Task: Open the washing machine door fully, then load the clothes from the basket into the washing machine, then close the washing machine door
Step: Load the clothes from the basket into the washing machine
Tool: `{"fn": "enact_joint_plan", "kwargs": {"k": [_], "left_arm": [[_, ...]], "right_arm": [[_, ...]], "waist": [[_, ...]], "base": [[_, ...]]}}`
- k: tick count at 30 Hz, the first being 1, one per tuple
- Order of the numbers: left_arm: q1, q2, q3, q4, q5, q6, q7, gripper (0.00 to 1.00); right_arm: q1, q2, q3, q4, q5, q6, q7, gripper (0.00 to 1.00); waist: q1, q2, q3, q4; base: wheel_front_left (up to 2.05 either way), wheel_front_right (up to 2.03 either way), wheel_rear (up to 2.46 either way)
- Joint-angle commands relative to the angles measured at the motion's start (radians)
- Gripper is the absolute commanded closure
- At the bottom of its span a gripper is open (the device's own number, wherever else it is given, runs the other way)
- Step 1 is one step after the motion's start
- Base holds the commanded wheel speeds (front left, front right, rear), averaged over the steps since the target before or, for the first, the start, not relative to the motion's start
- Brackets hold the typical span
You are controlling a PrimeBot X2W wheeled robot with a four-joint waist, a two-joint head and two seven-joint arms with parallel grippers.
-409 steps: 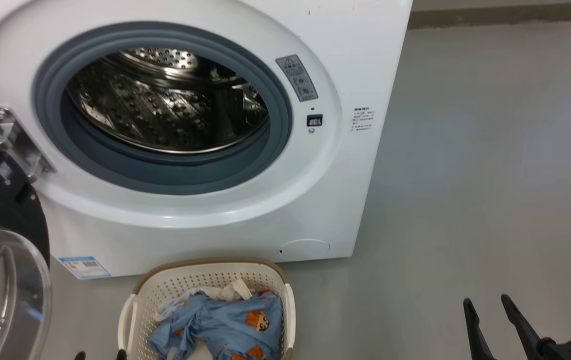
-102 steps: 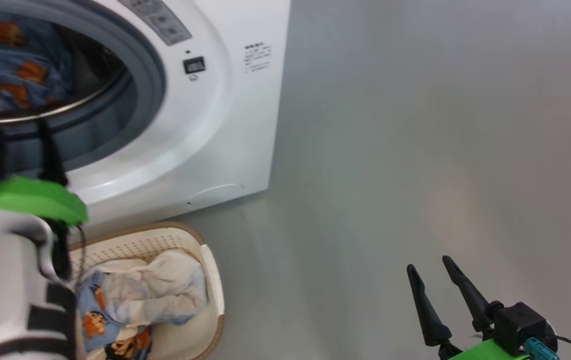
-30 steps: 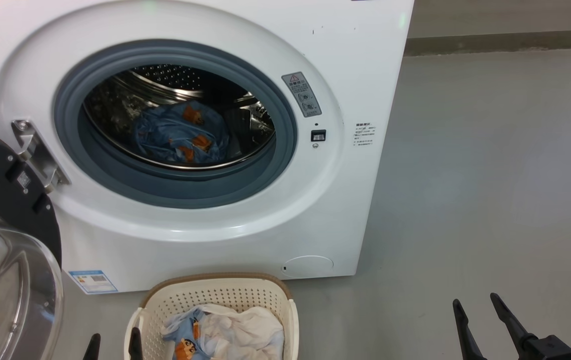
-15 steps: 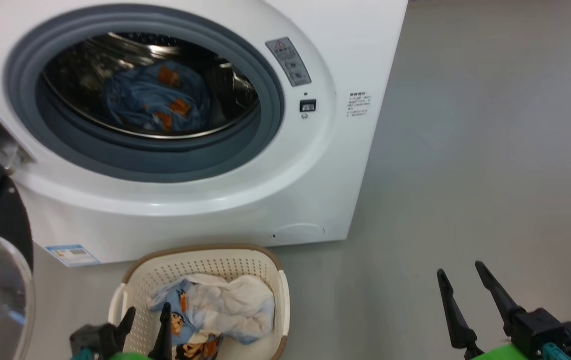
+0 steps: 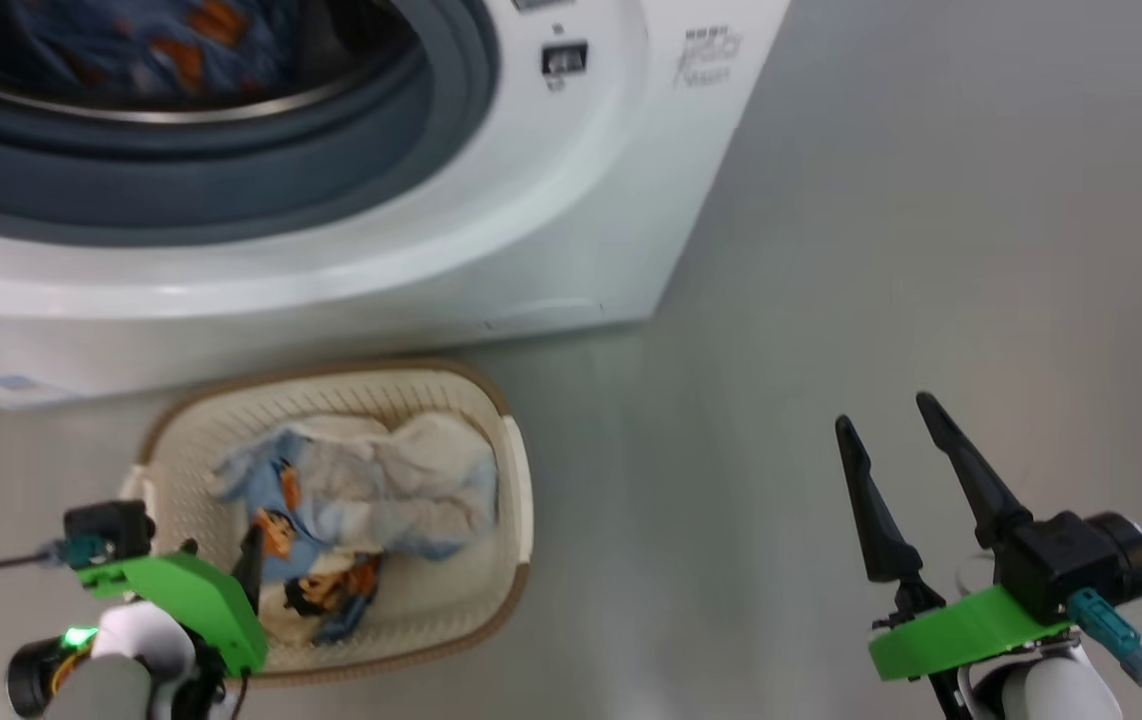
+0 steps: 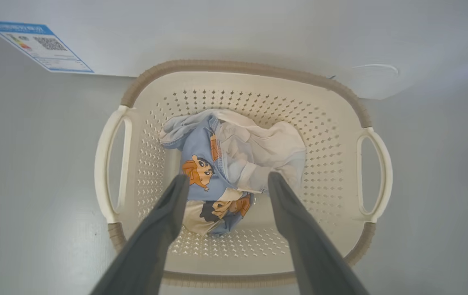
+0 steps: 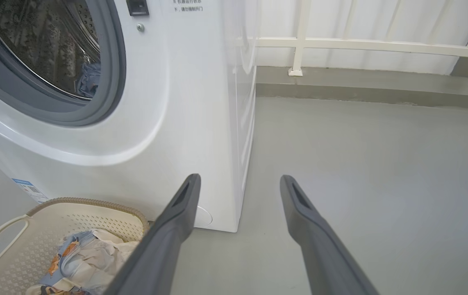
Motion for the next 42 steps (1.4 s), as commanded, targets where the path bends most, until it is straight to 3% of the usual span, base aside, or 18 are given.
{"fn": "enact_joint_plan", "kwargs": {"k": [1, 12, 30, 42], "left_arm": [[-0.018, 0.033, 0.035, -0.001, -0.015, -0.002, 0.001, 0.00], [-0.217, 0.085, 0.028, 0.293, -0.086, -0.010, -0.035, 0.00], [-0.370, 0.171, -0.055, 0.433, -0.168, -0.011, -0.059, 0.00], [-0.447, 0.199, -0.079, 0.471, -0.213, -0.011, -0.062, 0.00]], "right_arm": [[-0.013, -0.008, 0.032, -0.025, 0.005, 0.003, -0.005, 0.00], [-0.061, -0.008, 0.041, -0.059, -0.004, 0.003, -0.005, 0.00], [-0.040, -0.008, 0.031, -0.118, 0.002, 0.003, -0.005, 0.00], [-0.012, -0.008, 0.026, -0.171, -0.003, 0.003, -0.005, 0.00]], "waist": [[0.0000, 0.0000, 0.150, -0.066], [0.0000, 0.0000, 0.283, -0.114], [0.0000, 0.0000, 0.428, -0.178], [0.0000, 0.0000, 0.491, -0.203]], "base": [[0.00, 0.00, 0.00], [0.00, 0.00, 0.00], [0.00, 0.00, 0.00], [0.00, 0.00, 0.00]]}}
